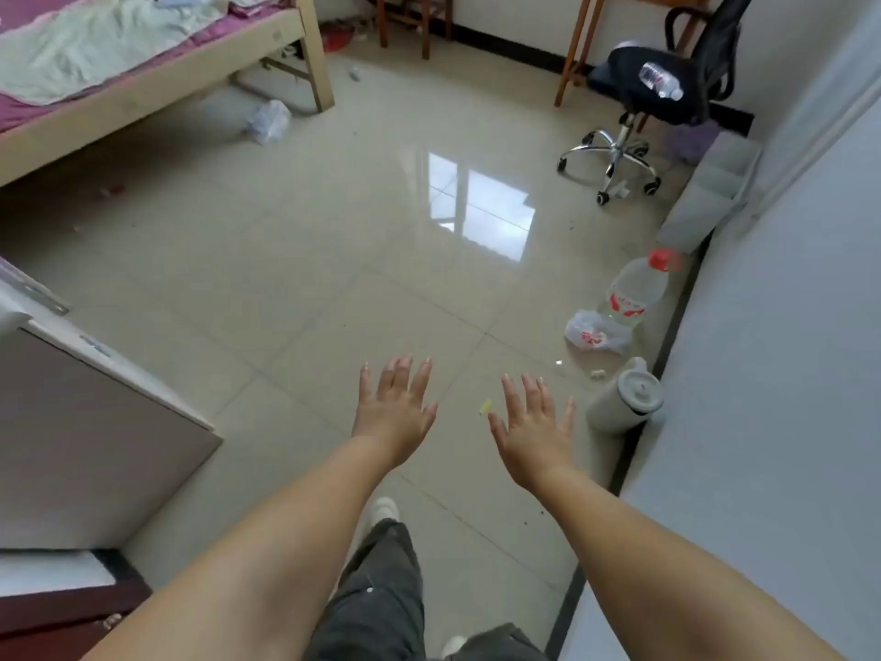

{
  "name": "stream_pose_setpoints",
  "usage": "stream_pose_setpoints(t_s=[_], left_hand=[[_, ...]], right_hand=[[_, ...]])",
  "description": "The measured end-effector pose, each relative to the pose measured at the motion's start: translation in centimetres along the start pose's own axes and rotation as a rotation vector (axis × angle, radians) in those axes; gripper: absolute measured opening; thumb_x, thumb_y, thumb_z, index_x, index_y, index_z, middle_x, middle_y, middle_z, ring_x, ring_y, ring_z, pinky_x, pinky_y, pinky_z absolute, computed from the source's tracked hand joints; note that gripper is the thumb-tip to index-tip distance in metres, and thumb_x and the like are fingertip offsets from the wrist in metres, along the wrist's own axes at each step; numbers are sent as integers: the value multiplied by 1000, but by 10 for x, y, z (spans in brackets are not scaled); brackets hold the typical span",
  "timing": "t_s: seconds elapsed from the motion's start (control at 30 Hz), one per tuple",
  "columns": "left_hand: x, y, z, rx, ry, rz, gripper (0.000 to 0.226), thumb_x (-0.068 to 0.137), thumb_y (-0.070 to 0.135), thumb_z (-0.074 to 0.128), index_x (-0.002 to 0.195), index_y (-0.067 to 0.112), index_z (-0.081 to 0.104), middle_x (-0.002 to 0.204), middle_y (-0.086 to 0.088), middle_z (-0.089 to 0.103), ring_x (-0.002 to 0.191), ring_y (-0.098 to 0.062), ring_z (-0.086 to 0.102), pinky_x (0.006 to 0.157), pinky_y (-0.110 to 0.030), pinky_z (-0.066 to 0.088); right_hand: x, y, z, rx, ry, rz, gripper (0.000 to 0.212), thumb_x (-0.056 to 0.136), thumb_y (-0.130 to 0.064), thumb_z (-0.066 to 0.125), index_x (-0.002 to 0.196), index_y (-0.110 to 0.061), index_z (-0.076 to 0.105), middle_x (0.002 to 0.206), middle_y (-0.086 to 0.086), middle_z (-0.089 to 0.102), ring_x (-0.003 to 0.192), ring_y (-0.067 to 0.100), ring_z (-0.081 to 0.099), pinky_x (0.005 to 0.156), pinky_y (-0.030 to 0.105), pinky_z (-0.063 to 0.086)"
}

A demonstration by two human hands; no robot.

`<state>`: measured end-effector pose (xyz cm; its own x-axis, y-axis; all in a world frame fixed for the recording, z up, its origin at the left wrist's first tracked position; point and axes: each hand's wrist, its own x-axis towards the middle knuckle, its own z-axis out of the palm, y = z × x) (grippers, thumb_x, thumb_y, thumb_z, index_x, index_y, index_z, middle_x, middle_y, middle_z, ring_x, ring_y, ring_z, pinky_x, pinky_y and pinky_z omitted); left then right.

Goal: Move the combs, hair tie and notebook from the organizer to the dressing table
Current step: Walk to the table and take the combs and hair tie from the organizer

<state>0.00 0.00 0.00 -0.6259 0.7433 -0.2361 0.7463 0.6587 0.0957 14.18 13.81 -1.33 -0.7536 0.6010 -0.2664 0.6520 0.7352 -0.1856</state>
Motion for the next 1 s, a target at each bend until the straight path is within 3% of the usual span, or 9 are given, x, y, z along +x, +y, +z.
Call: stream_pose_setpoints(t_s=[0.53,0.8,1.0], left_hand=[[364,-78,-115,35,-1,141,62,94,46,19,146,22,-5,157,-7,6,145,-23,2,114,-55,-4],[581,-41,-149,64,4,270,61,94,48,14,144,25,-10,159,-5,1,146,-25,-3,115,-54,-5],[746,-18,-206,-20,43,133,60,95,44,19,146,23,-6,157,-5,6,145,-23,2,115,-53,-2]], right_hand=[[342,-49,-103,134,62,181,58,94,-48,21,146,-33,0,159,1,9,145,20,4,114,57,0],[536,11,-157,105,70,228,58,95,-49,19,146,-33,-2,159,3,9,146,23,5,114,56,1],[702,68,-230,45,56,205,58,95,-47,19,147,-30,0,158,3,11,145,20,5,114,55,0]])
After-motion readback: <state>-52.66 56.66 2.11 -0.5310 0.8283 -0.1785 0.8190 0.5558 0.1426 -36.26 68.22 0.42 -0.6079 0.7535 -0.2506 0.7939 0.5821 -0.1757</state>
